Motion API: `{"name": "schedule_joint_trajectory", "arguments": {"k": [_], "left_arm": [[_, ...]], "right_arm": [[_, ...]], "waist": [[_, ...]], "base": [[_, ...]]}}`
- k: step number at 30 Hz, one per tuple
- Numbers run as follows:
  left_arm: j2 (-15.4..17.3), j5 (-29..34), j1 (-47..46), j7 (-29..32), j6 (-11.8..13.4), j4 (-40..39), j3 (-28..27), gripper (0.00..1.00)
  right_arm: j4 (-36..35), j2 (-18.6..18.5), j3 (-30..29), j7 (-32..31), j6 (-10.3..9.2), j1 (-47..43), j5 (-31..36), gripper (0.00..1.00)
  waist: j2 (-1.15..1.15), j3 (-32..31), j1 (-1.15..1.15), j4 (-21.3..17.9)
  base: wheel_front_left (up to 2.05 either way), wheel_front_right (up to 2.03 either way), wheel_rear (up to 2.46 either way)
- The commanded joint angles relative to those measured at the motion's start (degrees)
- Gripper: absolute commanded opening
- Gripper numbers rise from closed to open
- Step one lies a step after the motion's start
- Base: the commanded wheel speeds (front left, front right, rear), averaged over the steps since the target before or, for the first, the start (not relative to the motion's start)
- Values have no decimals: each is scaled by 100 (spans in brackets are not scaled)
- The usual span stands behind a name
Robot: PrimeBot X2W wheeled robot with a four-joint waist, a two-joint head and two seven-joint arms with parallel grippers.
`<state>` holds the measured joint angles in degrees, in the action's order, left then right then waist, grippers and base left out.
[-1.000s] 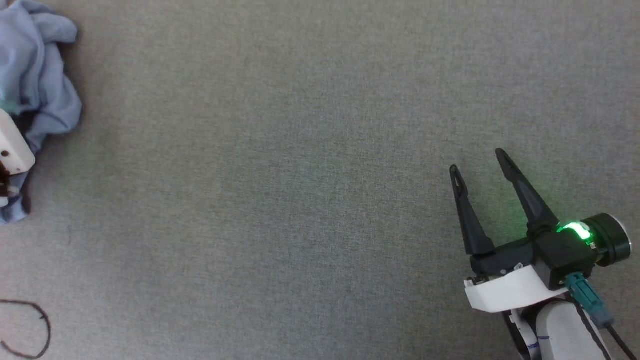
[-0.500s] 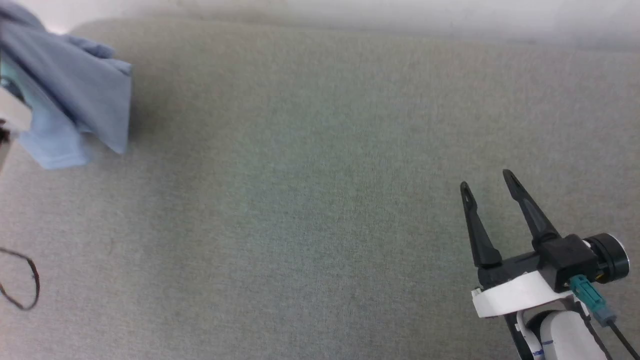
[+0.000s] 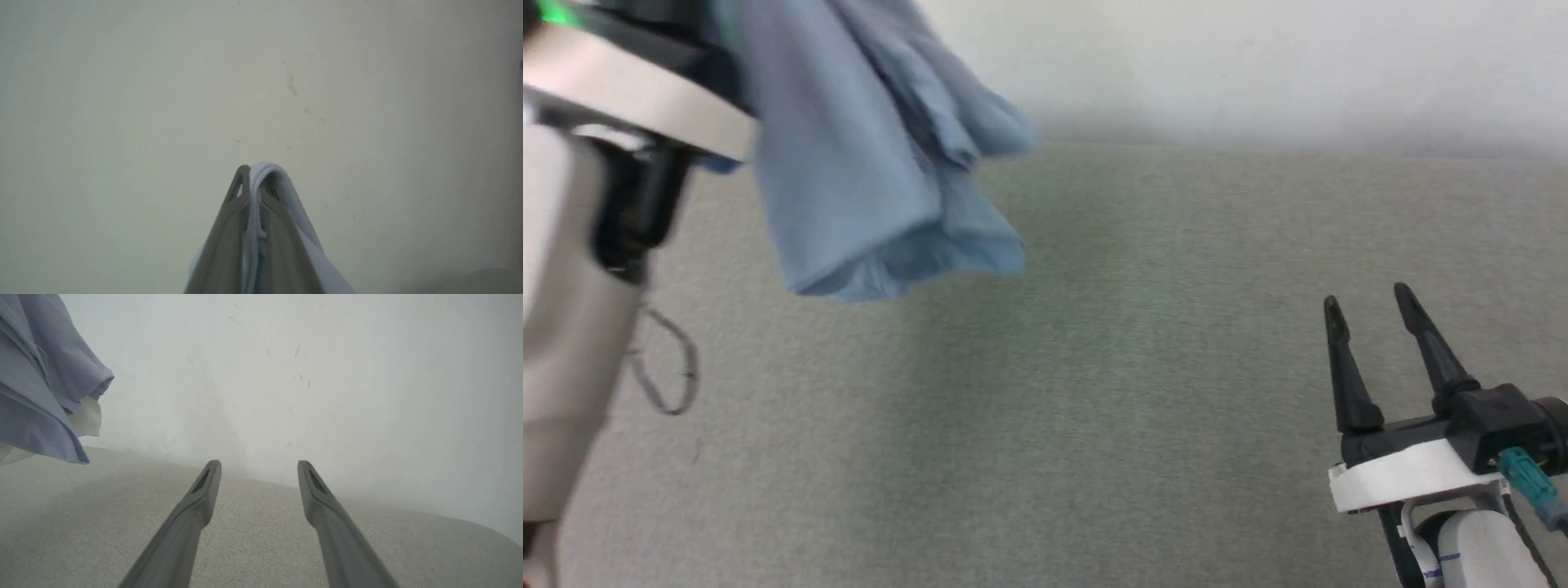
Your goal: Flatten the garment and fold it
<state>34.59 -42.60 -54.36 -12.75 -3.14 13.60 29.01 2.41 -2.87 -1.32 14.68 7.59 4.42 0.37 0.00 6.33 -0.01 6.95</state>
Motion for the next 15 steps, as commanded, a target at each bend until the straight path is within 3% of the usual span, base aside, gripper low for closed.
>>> {"name": "schedule_joint_trajectory", "arguments": {"k": [1,9,15], "left_arm": [[-93,46,19,23,64,-133,56,0],[-756,142,98,342,263,-982,641,0],[-1112,303,413,273,311,-772,1097,0]], "right_arm": [[-10,0,-26,30,-10,-9,-46,100],[-95,0,-225,31,-10,59,-213,100],[-136,0,-313,31,-10,79,-326,100]], "waist": [[0,-128,1,-298],[0,-49,1,-1082],[0,189,1,-1540]], "base": [[0,0,0],[0,0,0],[0,0,0]]}}
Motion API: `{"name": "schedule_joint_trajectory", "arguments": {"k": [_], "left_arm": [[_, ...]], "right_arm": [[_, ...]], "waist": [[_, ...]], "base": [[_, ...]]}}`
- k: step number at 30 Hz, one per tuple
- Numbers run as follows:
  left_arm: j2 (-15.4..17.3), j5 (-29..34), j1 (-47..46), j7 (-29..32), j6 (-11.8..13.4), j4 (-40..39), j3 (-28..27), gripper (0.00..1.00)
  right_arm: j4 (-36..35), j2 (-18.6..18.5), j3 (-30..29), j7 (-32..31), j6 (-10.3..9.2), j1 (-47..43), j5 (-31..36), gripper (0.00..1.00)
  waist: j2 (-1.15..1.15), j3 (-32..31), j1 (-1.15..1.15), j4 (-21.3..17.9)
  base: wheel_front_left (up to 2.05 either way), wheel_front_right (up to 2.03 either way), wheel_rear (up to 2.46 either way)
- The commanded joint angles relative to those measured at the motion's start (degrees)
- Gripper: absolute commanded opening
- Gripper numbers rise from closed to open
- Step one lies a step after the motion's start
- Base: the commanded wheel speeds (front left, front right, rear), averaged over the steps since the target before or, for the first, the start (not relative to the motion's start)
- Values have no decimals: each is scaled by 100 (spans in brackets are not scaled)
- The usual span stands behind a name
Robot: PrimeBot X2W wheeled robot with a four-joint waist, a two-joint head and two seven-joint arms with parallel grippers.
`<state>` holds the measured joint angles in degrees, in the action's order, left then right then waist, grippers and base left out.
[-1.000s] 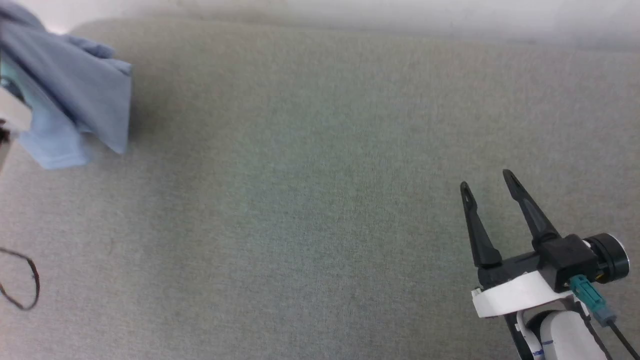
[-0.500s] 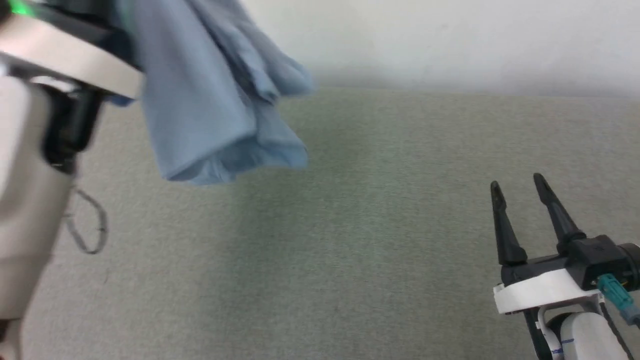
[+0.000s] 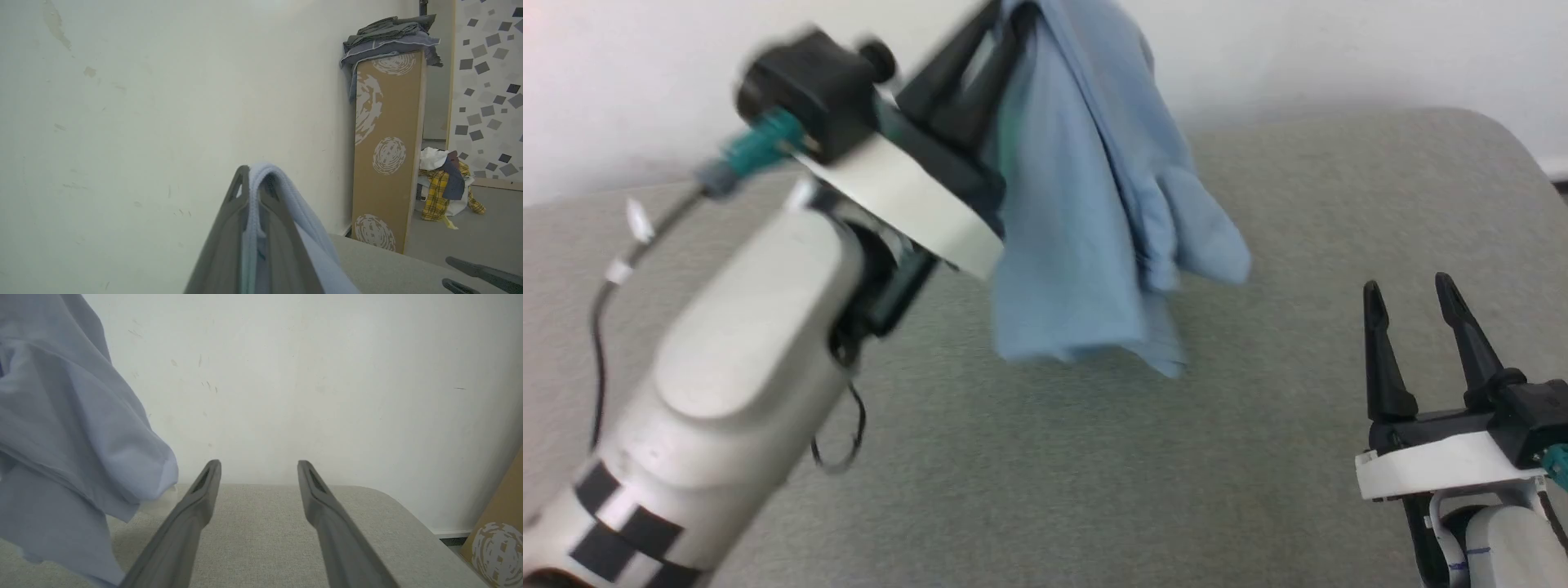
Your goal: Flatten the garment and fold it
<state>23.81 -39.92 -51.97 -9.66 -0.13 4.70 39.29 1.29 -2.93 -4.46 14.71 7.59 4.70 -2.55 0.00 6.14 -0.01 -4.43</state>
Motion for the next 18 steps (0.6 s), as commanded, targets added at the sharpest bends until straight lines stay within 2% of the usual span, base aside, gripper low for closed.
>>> {"name": "schedule_joint_trajectory", "arguments": {"k": [1,7,8,10,13,18], "left_arm": [[-66,44,271,-43,-5,259,152,0],[-161,70,972,101,-194,1541,745,0],[-179,85,1060,147,-181,1799,821,100],[-230,158,1178,250,-206,2262,1013,100],[-342,262,1232,99,-271,2700,1164,100],[-551,136,1264,-313,-241,2974,969,100]], "right_arm": [[-26,5,7,29,-10,61,-49,100],[33,5,136,29,-10,112,-136,100],[61,5,176,29,-10,118,-142,100],[122,5,271,29,-10,133,-139,100],[213,5,376,29,-10,150,-116,100],[342,5,379,29,-10,120,-44,100]], "waist": [[0,256,1,-461],[0,528,1,-641],[0,575,1,-641],[0,639,1,-626],[0,673,1,-549],[0,485,1,-281]], "base": [[0,0,0],[0,0,0],[0,0,0],[0,0,0],[0,0,0],[0,0,0]]}}
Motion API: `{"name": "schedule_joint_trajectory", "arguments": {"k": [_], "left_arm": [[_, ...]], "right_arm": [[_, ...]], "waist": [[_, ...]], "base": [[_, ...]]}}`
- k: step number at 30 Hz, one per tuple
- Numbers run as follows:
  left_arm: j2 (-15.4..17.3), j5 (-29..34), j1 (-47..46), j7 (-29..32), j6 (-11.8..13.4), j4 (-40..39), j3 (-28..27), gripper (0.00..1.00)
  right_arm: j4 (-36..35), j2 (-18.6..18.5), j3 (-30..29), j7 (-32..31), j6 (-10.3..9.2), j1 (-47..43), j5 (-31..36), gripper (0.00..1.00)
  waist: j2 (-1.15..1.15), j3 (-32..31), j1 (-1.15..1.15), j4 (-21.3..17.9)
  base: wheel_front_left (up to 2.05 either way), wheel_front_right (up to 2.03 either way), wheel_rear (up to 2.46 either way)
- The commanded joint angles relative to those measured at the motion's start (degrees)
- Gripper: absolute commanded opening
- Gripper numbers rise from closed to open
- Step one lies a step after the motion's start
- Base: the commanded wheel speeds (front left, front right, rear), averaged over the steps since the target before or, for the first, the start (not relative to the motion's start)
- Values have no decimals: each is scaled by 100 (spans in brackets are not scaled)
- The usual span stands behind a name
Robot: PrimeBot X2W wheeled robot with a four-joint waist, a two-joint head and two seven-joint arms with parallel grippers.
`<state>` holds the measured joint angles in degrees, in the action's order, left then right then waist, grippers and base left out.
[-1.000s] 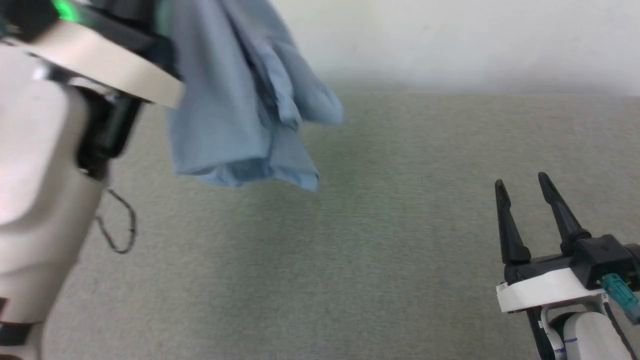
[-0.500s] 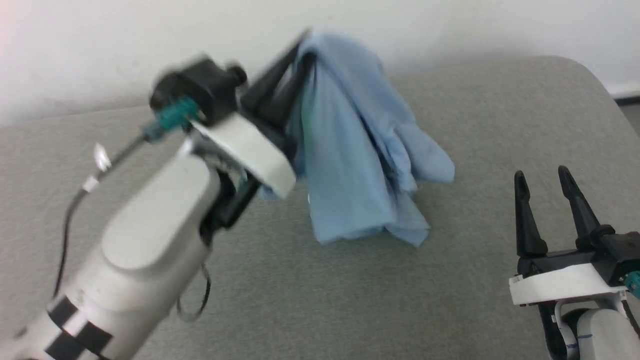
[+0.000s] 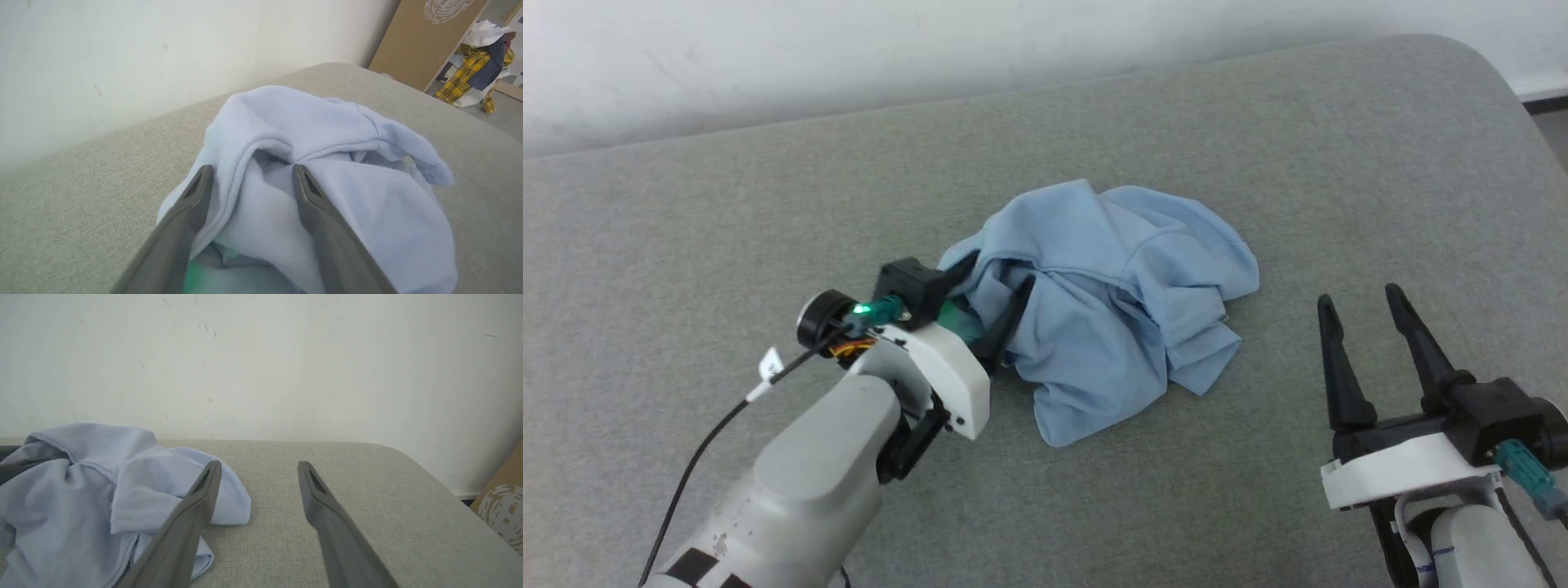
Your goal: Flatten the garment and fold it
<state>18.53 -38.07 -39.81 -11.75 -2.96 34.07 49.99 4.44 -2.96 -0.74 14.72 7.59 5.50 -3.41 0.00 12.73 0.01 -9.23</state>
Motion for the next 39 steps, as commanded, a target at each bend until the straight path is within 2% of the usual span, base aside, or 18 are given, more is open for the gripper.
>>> {"name": "schedule_joint_trajectory", "arguments": {"k": [1,5,8,9,14,17,20,25,28,31,34,39], "left_arm": [[-54,-86,78,-171,100,47,-193,100],[-38,-111,337,-301,293,-158,-519,100],[66,-47,647,-320,553,-663,-1036,100],[66,-47,647,-320,553,-663,-1036,100],[229,342,1589,-323,944,-1903,-2124,100],[155,645,2298,-323,1154,-2626,-2771,100],[4,1058,3011,-324,1201,-3151,-3178,100],[-293,1813,3879,-324,1143,-3577,-3584,100],[-402,2319,4196,-324,1067,-3642,-3613,100],[-448,2892,4377,-324,1161,-3562,-3497,100],[-580,3100,4463,-324,1220,-3544,-3489,100],[-700,3197,4470,-324,1150,-3522,-3547,100]], "right_arm": [[57,8,-1,28,-10,22,64,100],[176,8,7,28,-10,-72,147,100],[245,8,-30,28,-10,-176,200,100],[245,8,-30,28,-10,-176,200,100],[333,8,-69,28,-10,-385,266,100],[375,8,-47,28,-10,-474,273,100],[411,8,-24,28,-10,-559,245,100],[429,8,4,28,-10,-674,166,100],[435,8,7,28,-10,-737,147,100],[442,8,18,28,-10,-765,135,100],[441,8,51,28,-10,-753,112,100],[435,8,83,28,-10,-736,80,100]], "waist": [[0,-257,-1,269],[0,-582,-1,512],[0,-844,-1,717],[0,-844,-1,717],[0,-1172,-1,975],[0,-1272,-1,1056],[0,-1320,-1,1108],[0,-1365,-1,1165],[0,-1380,-1,1189],[0,-1368,-1,1198],[0,-1333,-1,1194],[0,-1265,-1,1206]], "base": [[0,0,0],[0,0,0],[0,0,0],[0,0,0],[0,0,0],[0,0,0],[0,0,0],[0,0,0],[0,0,0],[0,0,0],[0,0,0],[0,0,0]]}}
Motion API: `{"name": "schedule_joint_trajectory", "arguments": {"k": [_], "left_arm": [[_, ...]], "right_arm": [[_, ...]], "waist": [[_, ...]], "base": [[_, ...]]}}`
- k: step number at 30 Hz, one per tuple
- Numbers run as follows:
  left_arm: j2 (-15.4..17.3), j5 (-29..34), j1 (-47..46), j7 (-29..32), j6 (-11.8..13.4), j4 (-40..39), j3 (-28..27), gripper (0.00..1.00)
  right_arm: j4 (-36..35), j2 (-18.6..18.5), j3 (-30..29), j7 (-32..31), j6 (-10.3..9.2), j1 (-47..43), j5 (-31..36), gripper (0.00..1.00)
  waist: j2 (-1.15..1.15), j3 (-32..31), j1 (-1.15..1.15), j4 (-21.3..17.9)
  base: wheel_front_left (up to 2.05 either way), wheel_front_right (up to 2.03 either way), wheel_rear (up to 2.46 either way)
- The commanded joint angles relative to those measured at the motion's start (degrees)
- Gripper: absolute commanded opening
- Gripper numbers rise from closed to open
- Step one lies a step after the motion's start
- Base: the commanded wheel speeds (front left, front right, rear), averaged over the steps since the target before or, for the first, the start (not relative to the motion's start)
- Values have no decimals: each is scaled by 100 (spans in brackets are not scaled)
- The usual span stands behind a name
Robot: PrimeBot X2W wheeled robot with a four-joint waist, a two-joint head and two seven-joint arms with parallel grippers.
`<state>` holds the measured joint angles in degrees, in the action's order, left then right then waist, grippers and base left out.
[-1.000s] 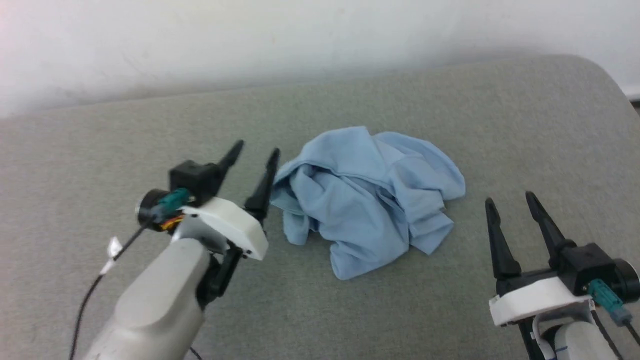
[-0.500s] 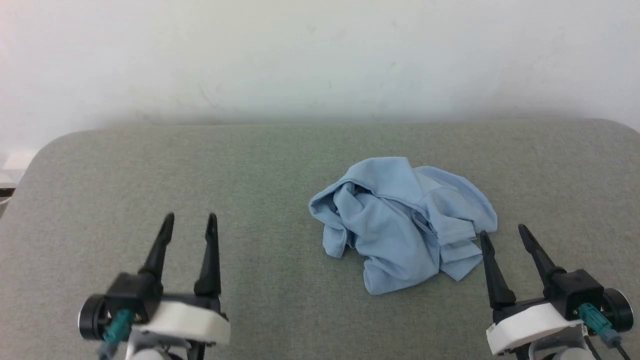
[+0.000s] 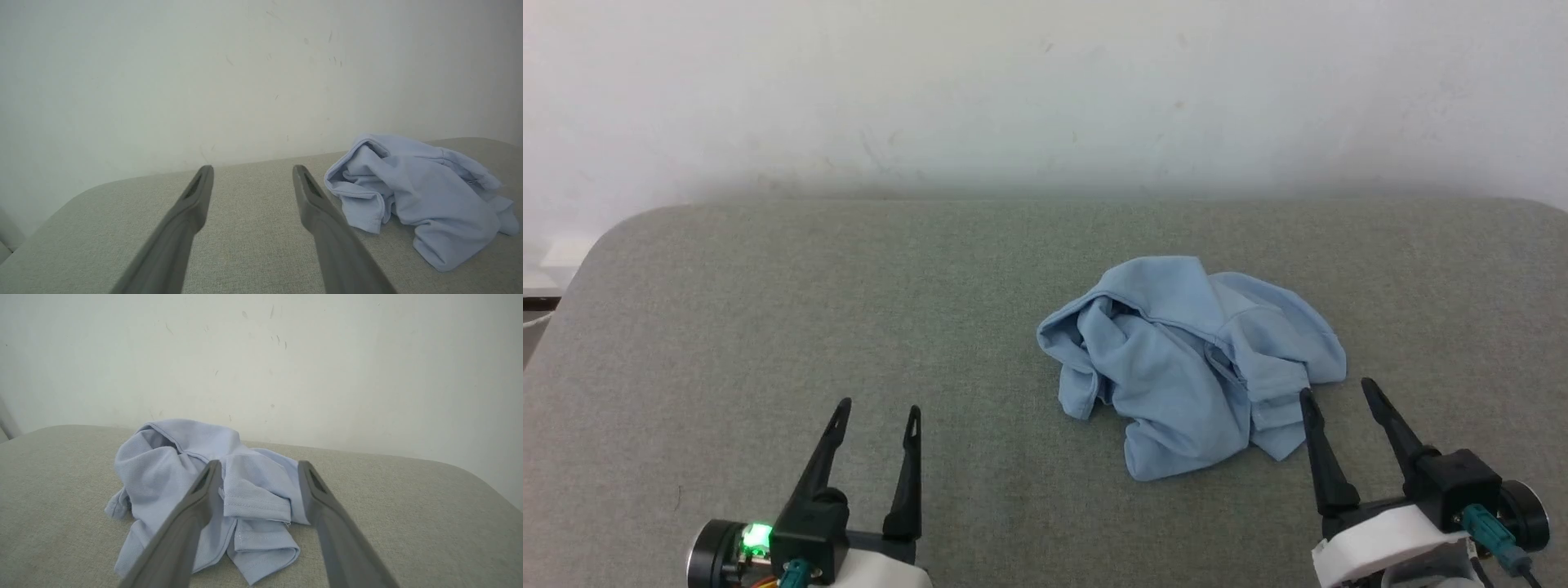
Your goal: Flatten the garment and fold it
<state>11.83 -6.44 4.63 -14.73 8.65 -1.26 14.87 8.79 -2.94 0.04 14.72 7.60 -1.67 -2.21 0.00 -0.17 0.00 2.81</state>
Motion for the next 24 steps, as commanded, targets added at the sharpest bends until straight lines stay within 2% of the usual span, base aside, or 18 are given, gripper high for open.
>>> {"name": "schedule_joint_trajectory", "arguments": {"k": [1,3,6,9,13,17,24], "left_arm": [[-47,29,17,-27,-38,8,-64,100],[-66,3,17,-27,-141,52,-77,100],[-51,-237,-19,24,-667,437,182,100],[-58,-284,-346,430,-1038,545,488,100],[-91,-321,-855,1482,-1392,513,1009,100],[-216,-677,-1450,2594,-1537,479,1358,100],[-243,-1400,-2447,4499,-1601,621,1760,100]], "right_arm": [[-4,6,8,28,-11,-10,-39,100],[-9,6,7,28,-11,11,-36,100],[-23,6,4,28,-11,52,-22,100],[-45,6,0,28,-11,104,13,100],[-90,6,24,28,-11,202,42,100],[-138,6,36,28,-11,336,72,100],[-202,6,81,28,-11,586,47,100]], "waist": [[0,45,0,2],[0,84,0,-6],[0,190,0,-38],[0,373,0,-67],[0,689,0,-151],[0,1048,0,-283],[0,1574,0,-608]], "base": [[0,0,0],[0,0,0],[0,0,0],[0,0,0],[0,0,0],[0,0,0],[0,0,0]]}}
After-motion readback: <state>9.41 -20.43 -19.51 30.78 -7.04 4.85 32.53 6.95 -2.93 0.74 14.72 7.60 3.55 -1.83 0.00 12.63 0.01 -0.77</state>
